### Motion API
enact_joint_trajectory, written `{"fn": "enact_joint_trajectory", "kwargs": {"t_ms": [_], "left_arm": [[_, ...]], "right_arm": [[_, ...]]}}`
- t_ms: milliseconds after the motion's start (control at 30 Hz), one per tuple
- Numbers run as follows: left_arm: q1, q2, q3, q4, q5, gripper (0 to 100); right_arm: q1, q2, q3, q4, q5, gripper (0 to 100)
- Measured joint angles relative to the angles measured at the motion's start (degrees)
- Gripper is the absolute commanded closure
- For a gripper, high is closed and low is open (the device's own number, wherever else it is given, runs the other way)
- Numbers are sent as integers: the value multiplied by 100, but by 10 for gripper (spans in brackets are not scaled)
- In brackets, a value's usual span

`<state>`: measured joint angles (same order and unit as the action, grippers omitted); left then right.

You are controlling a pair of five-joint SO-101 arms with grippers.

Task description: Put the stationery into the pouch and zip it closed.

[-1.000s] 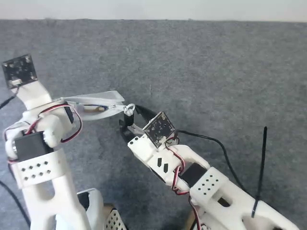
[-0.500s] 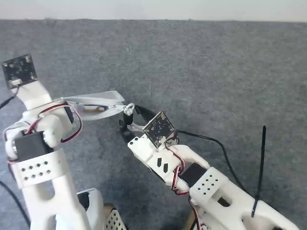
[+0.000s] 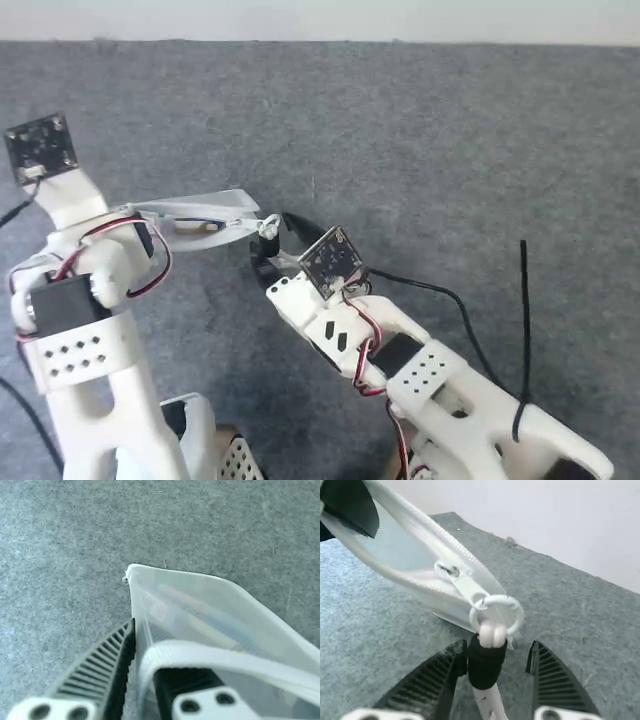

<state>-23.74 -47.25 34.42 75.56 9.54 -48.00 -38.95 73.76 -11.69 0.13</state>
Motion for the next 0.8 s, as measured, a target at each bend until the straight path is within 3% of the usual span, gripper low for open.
{"fn": "enact_joint_trajectory", "kwargs": {"t_ms": [300, 500, 667, 800], "left_arm": [[0, 0, 0, 0, 0, 988], [0, 0, 0, 0, 0, 988], [0, 0, 0, 0, 0, 979], [9, 0, 0, 0, 0, 848]], "right_arm": [[0, -9, -9, -62, 0, 995], [0, -492, 0, 35, 387, 993], [-9, -1073, -132, 1512, 466, 993], [-44, -1538, -290, 2681, 879, 993]]}}
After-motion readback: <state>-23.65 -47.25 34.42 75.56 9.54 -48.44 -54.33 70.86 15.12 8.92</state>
